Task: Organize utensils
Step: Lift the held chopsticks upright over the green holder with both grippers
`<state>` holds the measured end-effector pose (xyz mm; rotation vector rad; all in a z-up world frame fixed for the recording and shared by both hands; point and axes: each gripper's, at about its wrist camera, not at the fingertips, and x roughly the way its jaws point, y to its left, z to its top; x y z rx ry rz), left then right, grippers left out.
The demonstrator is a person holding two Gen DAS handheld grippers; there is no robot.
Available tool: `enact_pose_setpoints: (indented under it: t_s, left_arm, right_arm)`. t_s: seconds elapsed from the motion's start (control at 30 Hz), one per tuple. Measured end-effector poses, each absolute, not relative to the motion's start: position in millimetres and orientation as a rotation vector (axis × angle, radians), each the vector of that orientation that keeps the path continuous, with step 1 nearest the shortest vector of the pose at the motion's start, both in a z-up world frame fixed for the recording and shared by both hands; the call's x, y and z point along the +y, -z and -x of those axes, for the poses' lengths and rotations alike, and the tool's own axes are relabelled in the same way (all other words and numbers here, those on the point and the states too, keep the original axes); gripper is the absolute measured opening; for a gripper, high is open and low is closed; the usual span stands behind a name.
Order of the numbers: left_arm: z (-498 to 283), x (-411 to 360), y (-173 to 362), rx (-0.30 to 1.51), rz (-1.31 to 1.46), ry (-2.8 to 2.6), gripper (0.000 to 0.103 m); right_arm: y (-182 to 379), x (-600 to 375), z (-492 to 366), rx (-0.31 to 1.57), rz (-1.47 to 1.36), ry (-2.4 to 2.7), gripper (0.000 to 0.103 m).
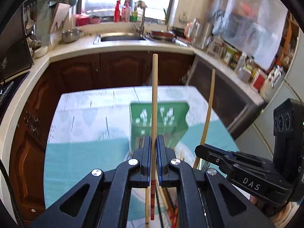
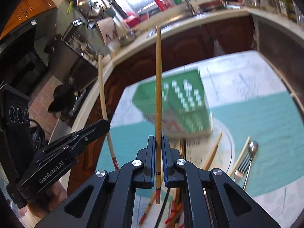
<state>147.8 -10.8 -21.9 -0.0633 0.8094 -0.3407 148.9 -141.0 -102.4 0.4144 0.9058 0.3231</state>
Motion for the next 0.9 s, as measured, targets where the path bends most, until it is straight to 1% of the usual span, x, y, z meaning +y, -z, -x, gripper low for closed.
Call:
enact_pose_setpoints:
  t_s: [0.13, 0.37, 0.47, 0.63, 0.77, 0.9]
  left_arm:
    - [-165, -6, -5, 0.730, 0.137, 0.305, 0.003]
    - [-189, -3, -27, 0.612, 0.220, 0.219, 0.003]
    - [-198, -1, -31, 0.560, 0.245, 0.183, 0.003]
    - [-217, 4, -31, 0.507, 0.307, 0.138, 0.003]
    - [-229, 4, -24, 0.461, 0.314, 0.109, 0.003]
    - [-242, -4, -8, 0.447, 0.269, 0.120, 0.003]
  right_arm:
    - [65, -165, -176, 0.818, -0.439, -0.317, 0.007]
    - [9, -197, -196, 0.600, -0.563, -0.260, 0.007]
    - [-2, -206, -213, 0.537, -0.584, -0.220, 0.007]
    - [2, -199, -235, 0.507, -0.519, -0.187, 0.007]
    - [19, -181, -249, 0.486, -0.388, -0.191, 0.007]
    - [40, -165, -264, 0.508, -0.299, -0.224, 0.007]
